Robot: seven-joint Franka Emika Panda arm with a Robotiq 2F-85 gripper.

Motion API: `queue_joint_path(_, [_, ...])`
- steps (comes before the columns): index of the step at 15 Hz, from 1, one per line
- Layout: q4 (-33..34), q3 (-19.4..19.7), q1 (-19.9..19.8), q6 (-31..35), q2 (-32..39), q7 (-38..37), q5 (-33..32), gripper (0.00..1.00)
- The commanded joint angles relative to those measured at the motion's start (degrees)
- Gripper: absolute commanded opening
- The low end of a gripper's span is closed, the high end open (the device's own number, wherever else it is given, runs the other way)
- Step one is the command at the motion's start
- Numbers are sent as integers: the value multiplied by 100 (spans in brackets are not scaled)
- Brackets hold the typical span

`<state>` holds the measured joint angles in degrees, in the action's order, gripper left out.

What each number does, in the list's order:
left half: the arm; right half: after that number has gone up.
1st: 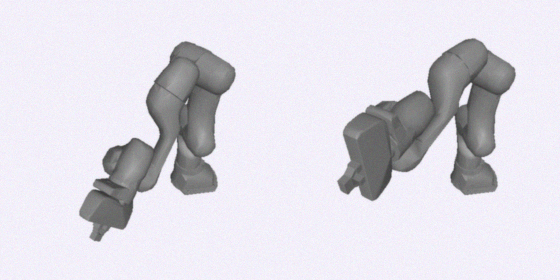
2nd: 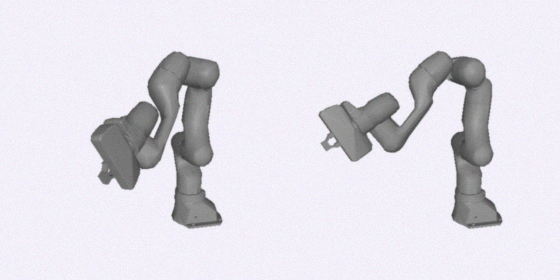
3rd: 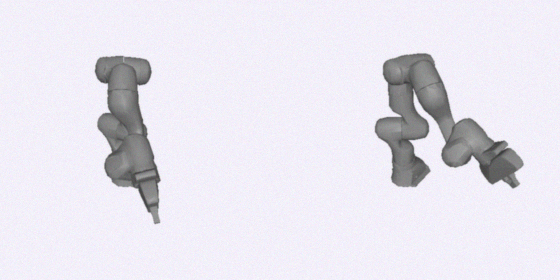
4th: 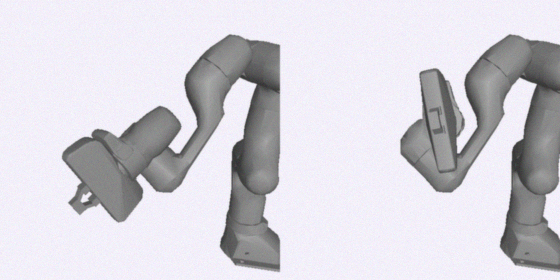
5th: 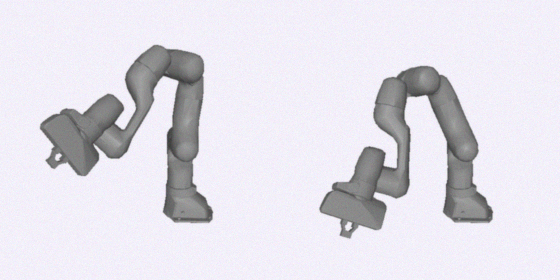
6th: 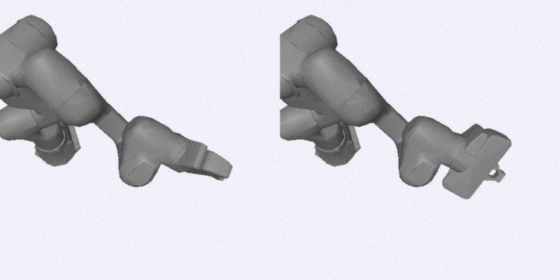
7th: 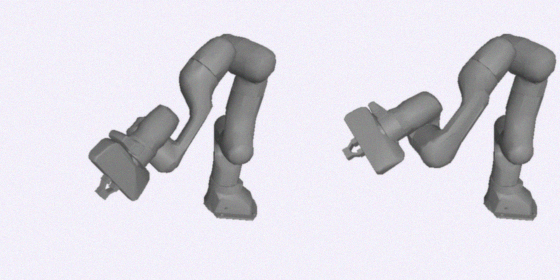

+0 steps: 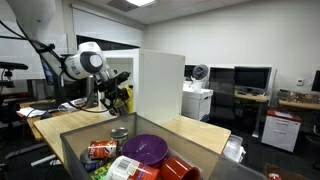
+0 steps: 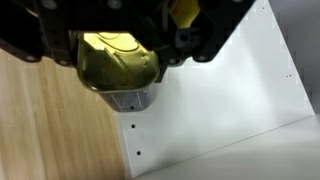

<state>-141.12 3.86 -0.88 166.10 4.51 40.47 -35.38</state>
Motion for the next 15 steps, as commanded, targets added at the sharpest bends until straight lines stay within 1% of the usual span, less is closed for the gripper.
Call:
queue_joint_path(1, [272,63,15,18,194,-184,-187,32])
queue_joint_path(8, [454,179,47,67,410,-204,-160,32])
queue_joint_path(9, [464,182,48,65,421,-196,-142,43])
queue_joint_path(10, [474,183,51,64,435,-195,-125,81])
queue_joint_path(11, [478,183,51,77,445,-194,-107,82])
queue_joint_path(13, [492,188,55,91,449,-202,-106,90])
queue_joint_path(14, [503,191,57,100,448,-208,-110,96])
queue_joint_path(15, [523,197,62,106,448,-227,-120,97])
